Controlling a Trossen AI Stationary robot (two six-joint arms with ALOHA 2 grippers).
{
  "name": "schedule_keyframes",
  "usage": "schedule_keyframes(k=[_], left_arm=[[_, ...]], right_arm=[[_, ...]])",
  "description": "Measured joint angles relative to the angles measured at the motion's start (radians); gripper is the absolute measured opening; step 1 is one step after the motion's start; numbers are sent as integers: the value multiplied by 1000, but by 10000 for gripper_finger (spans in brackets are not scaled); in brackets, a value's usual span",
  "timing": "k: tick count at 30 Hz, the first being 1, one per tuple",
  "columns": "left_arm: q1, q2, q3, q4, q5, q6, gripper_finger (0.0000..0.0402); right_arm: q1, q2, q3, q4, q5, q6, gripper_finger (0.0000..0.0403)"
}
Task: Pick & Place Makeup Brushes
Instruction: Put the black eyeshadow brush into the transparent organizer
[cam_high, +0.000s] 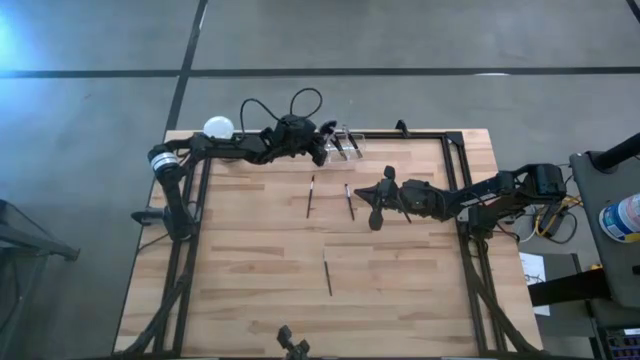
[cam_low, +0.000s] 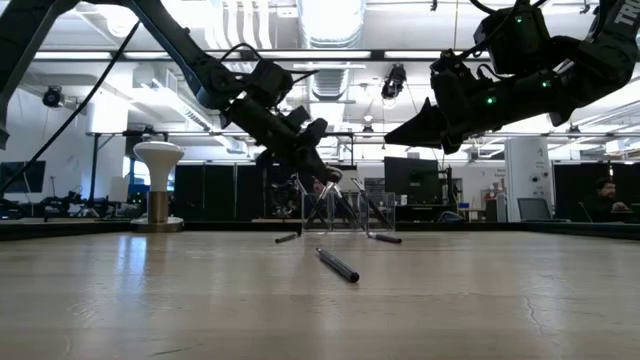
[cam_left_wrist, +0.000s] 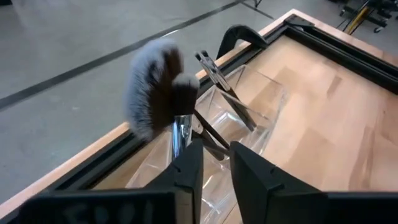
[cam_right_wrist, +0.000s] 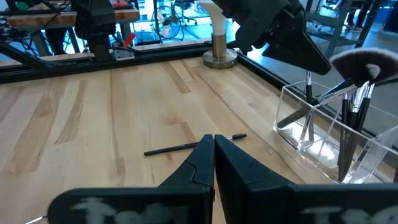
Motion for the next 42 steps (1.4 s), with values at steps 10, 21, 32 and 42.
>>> schedule_keyframes(k=[10, 21, 32, 42], left_arm=[[0, 2, 9, -15, -40, 0, 94], [-11, -1, 37, -81, -36, 82, 85], [-107, -258, -388, 288, -22, 46, 4], [-128, -410, -770, 705, -23, -19, 1]], right_arm=[[0, 0, 0, 4, 0, 2, 8], [-1, -1, 14, -38, 0, 63, 8], [-14, -1, 226, -608, 80, 383, 9], [-61, 107, 401, -855, 97, 543, 70]])
